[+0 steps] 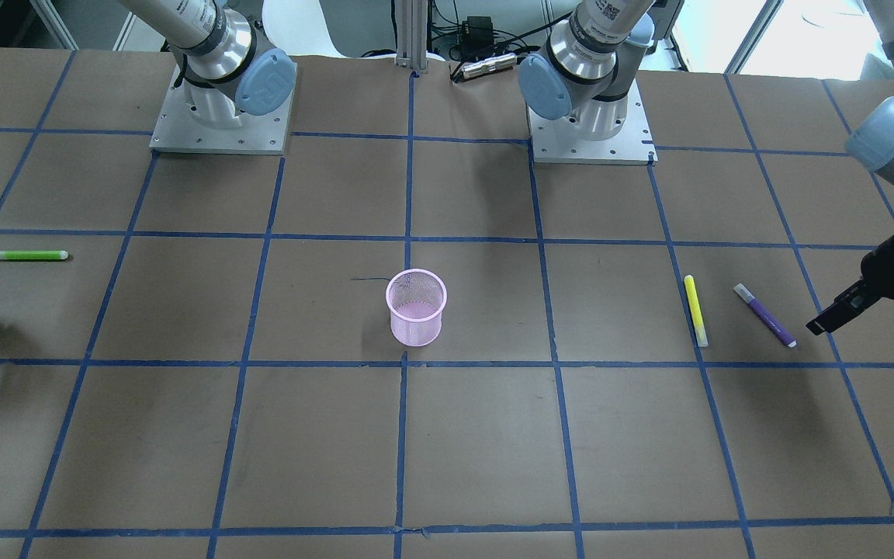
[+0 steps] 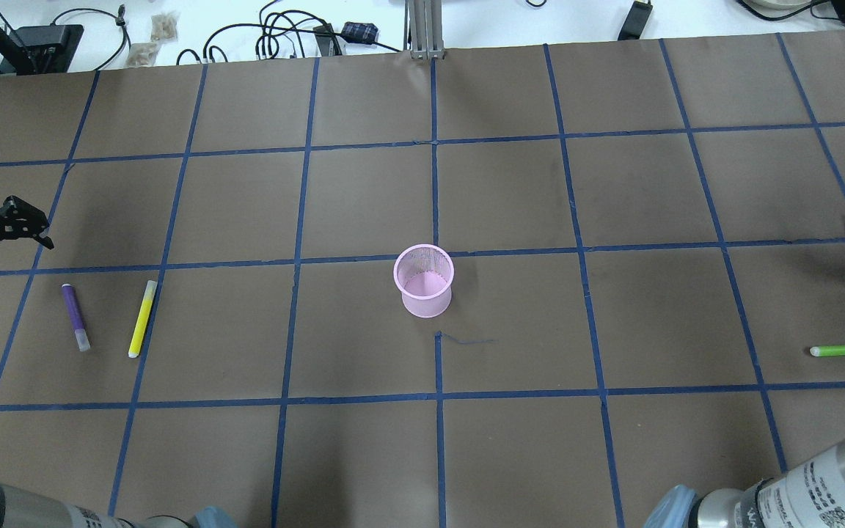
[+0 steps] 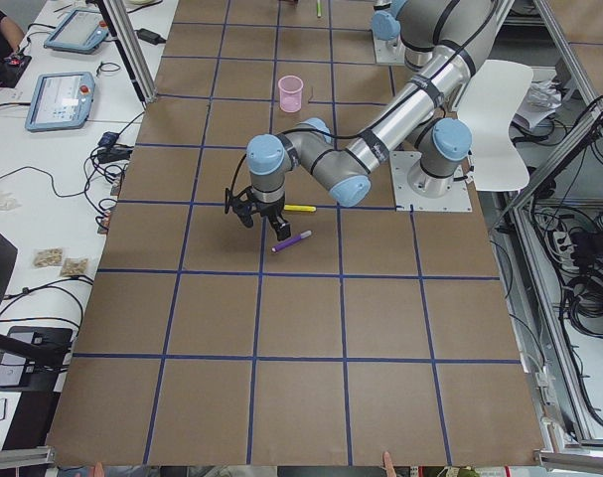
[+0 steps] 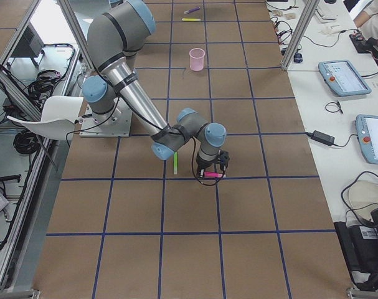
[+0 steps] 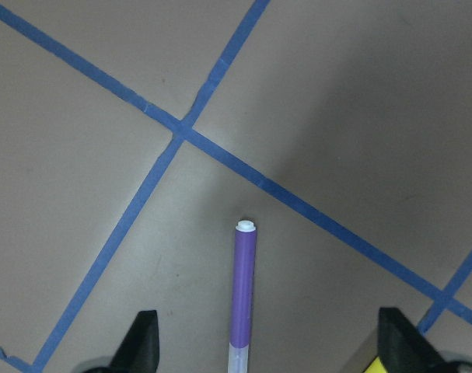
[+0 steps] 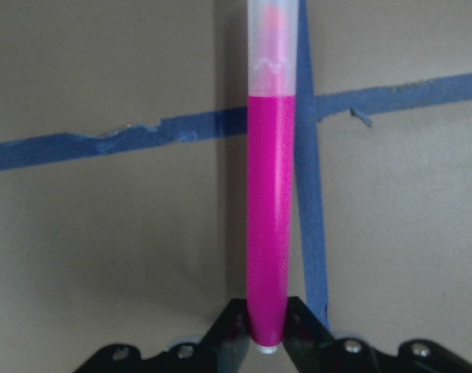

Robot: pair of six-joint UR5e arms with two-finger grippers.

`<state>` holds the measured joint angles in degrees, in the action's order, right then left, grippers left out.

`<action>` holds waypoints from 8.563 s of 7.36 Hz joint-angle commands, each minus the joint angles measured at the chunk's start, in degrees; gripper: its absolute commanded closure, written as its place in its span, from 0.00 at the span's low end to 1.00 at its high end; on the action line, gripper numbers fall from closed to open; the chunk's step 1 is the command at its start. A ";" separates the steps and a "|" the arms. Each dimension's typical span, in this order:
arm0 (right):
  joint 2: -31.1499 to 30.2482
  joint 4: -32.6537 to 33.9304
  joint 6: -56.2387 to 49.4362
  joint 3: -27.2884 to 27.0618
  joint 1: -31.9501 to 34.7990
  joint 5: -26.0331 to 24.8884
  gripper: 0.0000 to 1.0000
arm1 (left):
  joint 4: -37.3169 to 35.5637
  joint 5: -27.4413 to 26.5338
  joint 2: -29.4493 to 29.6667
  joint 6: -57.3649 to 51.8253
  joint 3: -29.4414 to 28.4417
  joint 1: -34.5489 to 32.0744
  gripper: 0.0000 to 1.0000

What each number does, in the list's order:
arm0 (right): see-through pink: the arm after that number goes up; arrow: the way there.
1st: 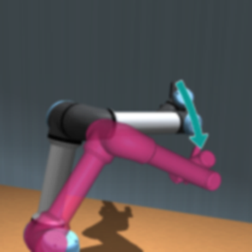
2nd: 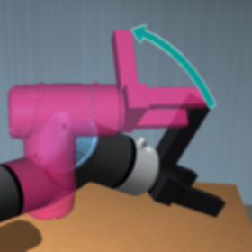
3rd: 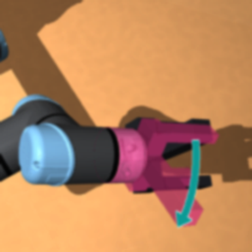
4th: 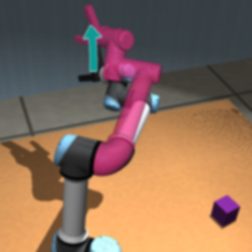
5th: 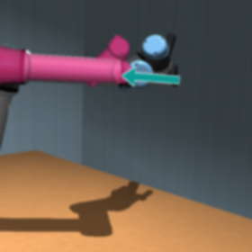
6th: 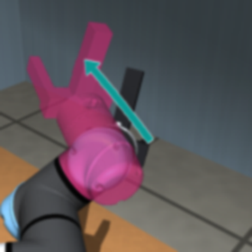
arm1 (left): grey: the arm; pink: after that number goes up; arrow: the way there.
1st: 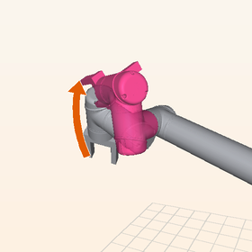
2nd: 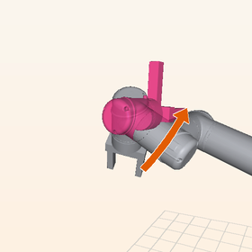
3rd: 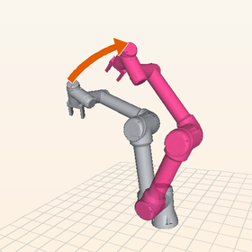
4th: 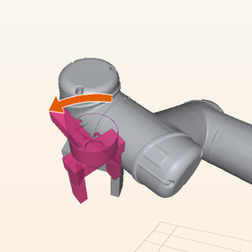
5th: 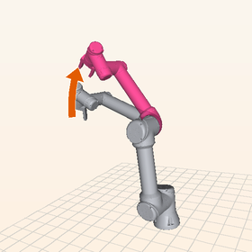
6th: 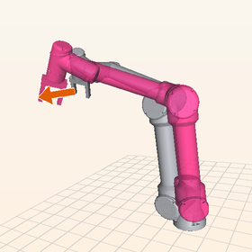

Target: Insert purple and pink pens into pink cup

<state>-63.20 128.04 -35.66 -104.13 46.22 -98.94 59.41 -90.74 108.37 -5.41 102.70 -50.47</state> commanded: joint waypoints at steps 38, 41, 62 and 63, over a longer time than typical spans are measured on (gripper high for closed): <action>-16.42 -15.53 63.15 -0.56 42.30 23.84 0.03 | -7.90 -12.07 -5.98 37.36 -7.86 -48.09 1.00; -18.45 -19.91 44.94 2.94 38.68 9.52 0.00 | -12.03 -19.62 -5.18 49.58 -5.50 -59.79 1.00; -25.05 -36.72 29.07 16.76 39.65 8.33 0.00 | 9.95 -11.17 -4.91 30.28 -13.03 -56.71 0.00; -25.13 -36.63 29.07 16.76 39.65 8.15 0.00 | 12.20 -9.99 -5.70 29.58 -12.96 -51.97 0.00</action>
<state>-88.29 91.33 -6.54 -87.35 85.90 -90.56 66.31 -103.88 103.79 25.97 90.77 -108.16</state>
